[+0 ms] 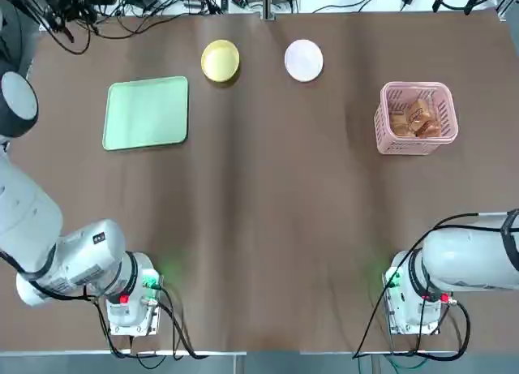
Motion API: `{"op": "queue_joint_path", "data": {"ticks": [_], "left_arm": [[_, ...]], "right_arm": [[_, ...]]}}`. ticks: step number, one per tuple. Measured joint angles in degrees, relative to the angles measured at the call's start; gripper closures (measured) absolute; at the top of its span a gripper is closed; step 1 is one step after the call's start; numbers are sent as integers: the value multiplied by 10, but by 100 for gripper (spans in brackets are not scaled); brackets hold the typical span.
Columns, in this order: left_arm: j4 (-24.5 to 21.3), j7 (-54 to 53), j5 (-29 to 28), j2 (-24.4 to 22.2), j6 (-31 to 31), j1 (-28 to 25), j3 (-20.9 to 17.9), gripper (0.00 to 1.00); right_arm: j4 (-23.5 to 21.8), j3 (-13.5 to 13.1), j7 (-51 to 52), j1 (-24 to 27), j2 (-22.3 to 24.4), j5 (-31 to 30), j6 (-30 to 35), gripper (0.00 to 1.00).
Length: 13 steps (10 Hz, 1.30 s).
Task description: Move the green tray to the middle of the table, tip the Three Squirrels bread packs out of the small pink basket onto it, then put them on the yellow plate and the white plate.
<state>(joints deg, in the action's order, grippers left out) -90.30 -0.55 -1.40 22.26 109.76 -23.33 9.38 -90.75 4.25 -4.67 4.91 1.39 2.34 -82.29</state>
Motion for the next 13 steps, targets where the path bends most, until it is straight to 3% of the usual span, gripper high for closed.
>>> {"op": "queue_joint_path", "data": {"ticks": [3,4,5,7,9,13], "left_arm": [[-121,1,-33,66,237,-10,0,0],[-156,1,-33,75,287,-18,0,0],[-176,1,-33,83,306,-23,0,0],[-188,1,-34,95,309,-38,0,0],[-190,0,-34,98,309,-46,0,6],[-191,0,-35,112,312,-46,2,31]], "right_arm": [[0,-1,42,12,0,-1,-2,3],[-2,-1,52,22,0,-1,-7,2],[-12,-1,56,30,0,-1,-16,3],[-75,-1,76,50,12,-1,-66,3],[-126,-1,93,58,40,-1,-96,3],[-134,1,94,58,57,-1,-98,3]]}}
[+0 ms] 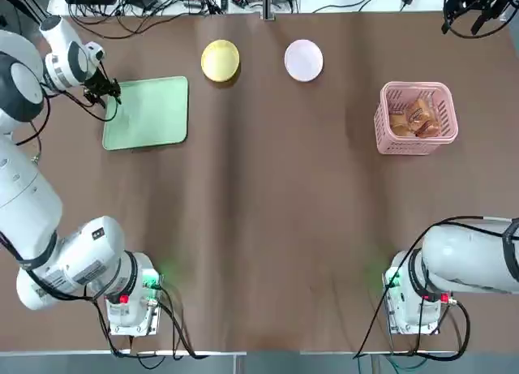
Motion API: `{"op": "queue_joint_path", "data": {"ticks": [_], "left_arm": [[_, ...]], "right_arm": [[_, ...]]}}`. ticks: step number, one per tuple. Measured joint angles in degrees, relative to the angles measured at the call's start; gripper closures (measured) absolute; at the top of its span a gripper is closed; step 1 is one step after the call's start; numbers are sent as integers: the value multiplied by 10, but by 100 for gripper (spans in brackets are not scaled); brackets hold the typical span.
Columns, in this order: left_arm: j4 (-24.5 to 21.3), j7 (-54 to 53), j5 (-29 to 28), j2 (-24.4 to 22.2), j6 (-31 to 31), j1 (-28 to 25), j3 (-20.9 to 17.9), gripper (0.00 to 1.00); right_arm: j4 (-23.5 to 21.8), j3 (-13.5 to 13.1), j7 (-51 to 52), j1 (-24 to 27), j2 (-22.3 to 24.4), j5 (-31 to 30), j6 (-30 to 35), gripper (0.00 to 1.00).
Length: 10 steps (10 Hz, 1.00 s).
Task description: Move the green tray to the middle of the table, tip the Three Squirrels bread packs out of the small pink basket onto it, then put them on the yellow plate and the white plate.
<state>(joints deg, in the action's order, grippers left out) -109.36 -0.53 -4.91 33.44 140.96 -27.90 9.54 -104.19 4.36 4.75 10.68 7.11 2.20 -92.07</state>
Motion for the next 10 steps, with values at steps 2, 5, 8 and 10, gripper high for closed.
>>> {"op": "queue_joint_path", "data": {"ticks": [2,5,8,10], "left_arm": [[1,-2,-5,0,0,-1,-2,46],[3,-2,-5,0,1,-3,-2,86],[2,-5,-5,0,1,-4,-2,92],[2,-5,-5,0,1,-4,-2,91]], "right_arm": [[0,1,1,0,0,0,-1,3],[0,1,1,0,0,0,-2,3],[0,1,1,0,0,0,-9,3],[5,1,1,0,0,0,-25,3]]}}
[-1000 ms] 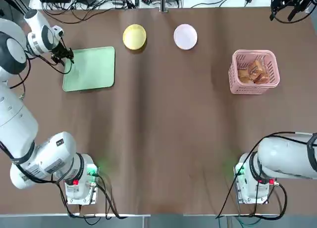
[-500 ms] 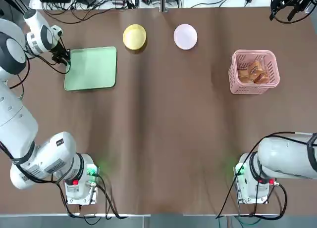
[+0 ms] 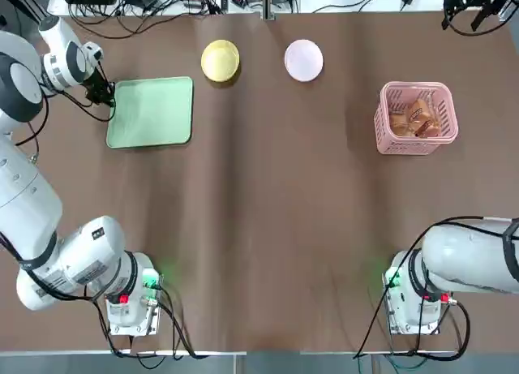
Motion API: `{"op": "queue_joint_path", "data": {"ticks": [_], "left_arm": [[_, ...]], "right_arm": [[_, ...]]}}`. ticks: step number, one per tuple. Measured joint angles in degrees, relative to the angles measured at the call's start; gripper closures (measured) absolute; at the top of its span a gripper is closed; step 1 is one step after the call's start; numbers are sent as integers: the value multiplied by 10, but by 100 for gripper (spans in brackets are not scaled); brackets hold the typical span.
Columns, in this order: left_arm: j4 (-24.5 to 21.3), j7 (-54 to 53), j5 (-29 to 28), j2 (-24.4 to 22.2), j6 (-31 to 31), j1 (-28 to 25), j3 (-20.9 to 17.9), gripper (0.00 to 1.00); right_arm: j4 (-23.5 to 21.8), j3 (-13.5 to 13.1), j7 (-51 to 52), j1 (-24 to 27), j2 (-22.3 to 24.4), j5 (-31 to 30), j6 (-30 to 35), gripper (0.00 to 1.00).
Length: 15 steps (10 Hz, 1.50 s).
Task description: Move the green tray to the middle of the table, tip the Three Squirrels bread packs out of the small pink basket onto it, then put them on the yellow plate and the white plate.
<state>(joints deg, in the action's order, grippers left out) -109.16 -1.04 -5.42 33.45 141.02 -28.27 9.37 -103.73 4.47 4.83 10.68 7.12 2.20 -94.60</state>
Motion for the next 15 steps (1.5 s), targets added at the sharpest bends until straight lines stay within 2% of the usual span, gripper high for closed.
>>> {"op": "queue_joint_path", "data": {"ticks": [7,12,15], "left_arm": [[0,-1,0,9,0,2,3,89],[0,-46,0,9,0,-4,5,89],[11,-48,0,9,-9,-4,5,89]], "right_arm": [[3,5,0,0,-1,0,-24,2],[7,10,0,-2,-1,0,-24,2],[20,11,0,-3,-1,0,2,2]]}}
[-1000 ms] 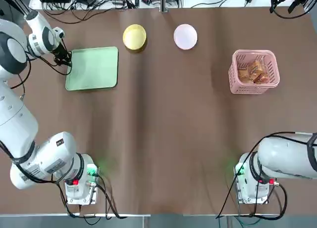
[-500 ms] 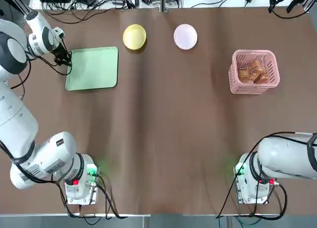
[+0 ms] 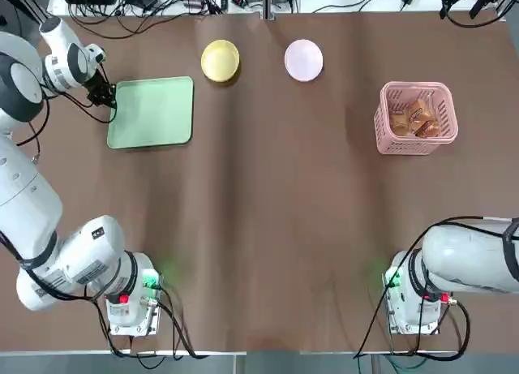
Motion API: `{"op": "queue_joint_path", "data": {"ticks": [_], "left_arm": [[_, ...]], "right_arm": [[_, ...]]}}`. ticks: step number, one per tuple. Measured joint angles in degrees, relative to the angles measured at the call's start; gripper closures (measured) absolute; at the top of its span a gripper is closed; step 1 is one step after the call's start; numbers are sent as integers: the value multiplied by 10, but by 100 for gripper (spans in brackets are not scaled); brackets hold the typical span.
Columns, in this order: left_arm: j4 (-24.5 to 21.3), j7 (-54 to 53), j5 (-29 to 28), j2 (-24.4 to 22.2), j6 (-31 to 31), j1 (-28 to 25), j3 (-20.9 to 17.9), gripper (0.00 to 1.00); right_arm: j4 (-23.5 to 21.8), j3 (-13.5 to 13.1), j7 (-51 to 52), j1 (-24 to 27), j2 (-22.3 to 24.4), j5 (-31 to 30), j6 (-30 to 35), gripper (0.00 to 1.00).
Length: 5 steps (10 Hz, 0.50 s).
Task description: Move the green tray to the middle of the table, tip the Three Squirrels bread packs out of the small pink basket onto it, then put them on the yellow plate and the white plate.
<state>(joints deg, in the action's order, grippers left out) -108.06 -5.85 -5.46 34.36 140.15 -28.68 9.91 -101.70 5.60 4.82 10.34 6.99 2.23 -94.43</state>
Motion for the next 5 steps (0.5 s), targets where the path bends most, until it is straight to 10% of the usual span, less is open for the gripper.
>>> {"op": "queue_joint_path", "data": {"ticks": [5], "left_arm": [[63,0,0,2,-78,9,7,87]], "right_arm": [[22,1,0,-4,0,0,46,2]]}}
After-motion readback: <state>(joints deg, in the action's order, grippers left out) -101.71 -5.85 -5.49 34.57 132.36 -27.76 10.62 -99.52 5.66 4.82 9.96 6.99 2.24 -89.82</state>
